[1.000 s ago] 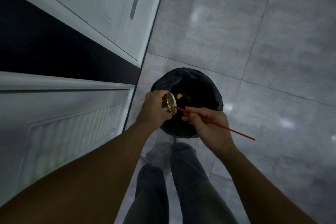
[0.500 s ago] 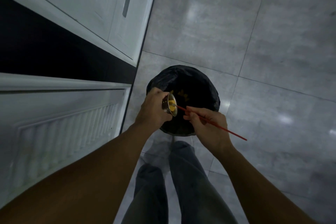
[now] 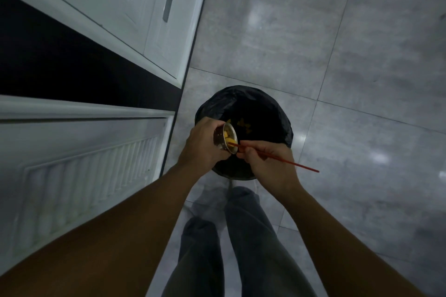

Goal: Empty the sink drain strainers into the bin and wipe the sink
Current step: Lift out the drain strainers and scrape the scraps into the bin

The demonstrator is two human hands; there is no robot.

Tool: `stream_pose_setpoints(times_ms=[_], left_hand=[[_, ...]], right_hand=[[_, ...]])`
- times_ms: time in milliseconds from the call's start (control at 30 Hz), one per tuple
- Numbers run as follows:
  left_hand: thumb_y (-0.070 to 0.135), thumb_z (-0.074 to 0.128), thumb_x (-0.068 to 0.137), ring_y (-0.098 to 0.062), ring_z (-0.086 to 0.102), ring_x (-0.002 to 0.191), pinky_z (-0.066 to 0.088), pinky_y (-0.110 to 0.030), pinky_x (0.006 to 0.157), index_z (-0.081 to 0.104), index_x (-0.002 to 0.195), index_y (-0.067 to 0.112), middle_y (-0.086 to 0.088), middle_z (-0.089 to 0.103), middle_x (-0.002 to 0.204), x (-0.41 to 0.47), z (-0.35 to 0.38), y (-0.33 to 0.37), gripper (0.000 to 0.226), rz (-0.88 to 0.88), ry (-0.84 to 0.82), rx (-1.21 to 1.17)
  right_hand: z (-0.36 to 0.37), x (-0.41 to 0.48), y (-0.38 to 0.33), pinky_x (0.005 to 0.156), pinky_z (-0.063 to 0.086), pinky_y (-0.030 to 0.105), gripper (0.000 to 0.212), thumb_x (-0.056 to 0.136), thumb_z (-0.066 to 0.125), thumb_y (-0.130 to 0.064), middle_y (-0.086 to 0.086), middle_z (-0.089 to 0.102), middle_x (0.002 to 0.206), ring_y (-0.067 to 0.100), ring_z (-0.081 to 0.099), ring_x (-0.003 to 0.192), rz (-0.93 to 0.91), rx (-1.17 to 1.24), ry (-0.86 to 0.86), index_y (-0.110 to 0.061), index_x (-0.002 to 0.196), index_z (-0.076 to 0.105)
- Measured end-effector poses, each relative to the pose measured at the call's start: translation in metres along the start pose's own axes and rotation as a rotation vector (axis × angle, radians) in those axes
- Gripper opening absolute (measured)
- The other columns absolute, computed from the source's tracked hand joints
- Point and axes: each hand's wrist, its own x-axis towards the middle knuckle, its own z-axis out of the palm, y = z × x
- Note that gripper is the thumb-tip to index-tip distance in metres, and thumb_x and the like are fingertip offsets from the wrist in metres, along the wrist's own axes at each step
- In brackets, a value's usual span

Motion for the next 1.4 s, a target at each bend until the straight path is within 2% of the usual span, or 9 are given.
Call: stream_pose_setpoints(times_ms=[167, 300, 500, 633, 833, 1000, 1200, 1333, 1400], left_hand=[[0.024, 0.092, 0.066, -0.018, 0.056, 0.118, 0.053, -0.038, 0.100, 0.059, 0.130, 0.017, -0.002, 0.057, 0.129, -0.001, -0.001, -0.001, 0.073, -0.004, 0.011, 0.009], [0.020, 0.091, 0.067, -0.021, 0.054, 0.120, 0.051, -0.040, 0.101, 0.058, 0.131, 0.015, -0.005, 0.055, 0.129, -0.002, -0.002, -0.005, 0.072, -0.024, 0.012, 0.008], [0.017, 0.091, 0.066, -0.020, 0.054, 0.118, 0.050, -0.032, 0.098, 0.059, 0.129, 0.012, -0.005, 0.056, 0.128, -0.003, -0.008, -0.013, 0.071, -0.015, 0.020, -0.005], [0.016, 0.092, 0.064, -0.016, 0.055, 0.115, 0.051, -0.031, 0.098, 0.060, 0.129, 0.013, -0.003, 0.056, 0.126, -0.002, -0.003, -0.004, 0.073, 0.030, 0.005, -0.025], [0.017, 0.092, 0.064, -0.016, 0.055, 0.115, 0.050, -0.029, 0.098, 0.061, 0.129, 0.013, -0.002, 0.055, 0.125, -0.001, 0.002, -0.003, 0.073, 0.044, 0.020, -0.016], [0.017, 0.091, 0.066, -0.018, 0.053, 0.117, 0.046, -0.027, 0.097, 0.060, 0.131, 0.014, -0.003, 0.054, 0.127, -0.001, 0.004, -0.007, 0.072, 0.006, 0.030, -0.005], [0.022, 0.092, 0.065, -0.014, 0.055, 0.114, 0.049, -0.028, 0.096, 0.059, 0.130, 0.018, 0.001, 0.053, 0.127, -0.003, 0.009, 0.004, 0.074, 0.024, -0.002, -0.005], [0.025, 0.093, 0.064, -0.016, 0.055, 0.118, 0.050, -0.032, 0.098, 0.054, 0.135, 0.019, 0.001, 0.053, 0.131, -0.010, 0.012, 0.004, 0.081, 0.007, 0.015, -0.027], [0.025, 0.092, 0.064, -0.017, 0.054, 0.120, 0.051, -0.035, 0.098, 0.051, 0.138, 0.019, 0.000, 0.052, 0.132, -0.015, 0.009, 0.002, 0.084, -0.003, 0.021, -0.040]], right_hand=[[0.001, -0.005, 0.000, 0.077, 0.055, 0.009, 0.024, 0.096, 0.061, -0.008, -0.015, 0.077, 0.088, -0.004, 0.073, 0.086, -0.039, -0.012, 0.044, -0.025, 0.101, 0.078], [-0.003, -0.011, -0.002, 0.079, 0.059, 0.016, 0.031, 0.095, 0.061, -0.005, -0.011, 0.079, 0.086, 0.003, 0.075, 0.086, 0.028, 0.116, 0.104, -0.032, 0.096, 0.075], [-0.011, -0.012, -0.007, 0.077, 0.060, 0.020, 0.021, 0.096, 0.060, 0.000, 0.000, 0.079, 0.090, 0.013, 0.077, 0.085, 0.072, 0.267, 0.043, -0.011, 0.103, 0.077], [-0.001, -0.009, -0.009, 0.082, 0.062, 0.027, 0.022, 0.097, 0.060, -0.002, 0.000, 0.079, 0.096, 0.010, 0.076, 0.088, 0.013, 0.161, -0.027, -0.013, 0.105, 0.077], [-0.007, -0.010, -0.004, 0.085, 0.061, 0.028, 0.026, 0.096, 0.061, -0.006, -0.007, 0.079, 0.091, 0.006, 0.076, 0.088, 0.006, 0.132, 0.082, -0.028, 0.098, 0.076], [-0.019, -0.016, 0.001, 0.084, 0.061, 0.027, 0.021, 0.096, 0.061, -0.002, 0.000, 0.079, 0.094, 0.011, 0.077, 0.089, 0.006, 0.179, 0.112, -0.013, 0.105, 0.076], [-0.013, -0.015, 0.002, 0.089, 0.060, 0.030, 0.025, 0.096, 0.060, -0.001, -0.003, 0.079, 0.101, 0.010, 0.075, 0.096, -0.008, 0.139, -0.068, -0.016, 0.108, 0.077], [-0.018, -0.016, 0.006, 0.091, 0.061, 0.038, 0.029, 0.095, 0.062, -0.004, -0.007, 0.079, 0.095, 0.008, 0.075, 0.093, 0.034, 0.080, -0.004, -0.029, 0.100, 0.077], [-0.028, -0.021, 0.007, 0.090, 0.061, 0.039, 0.028, 0.095, 0.062, -0.004, -0.007, 0.079, 0.092, 0.007, 0.075, 0.091, 0.028, 0.052, 0.059, -0.027, 0.100, 0.077]])
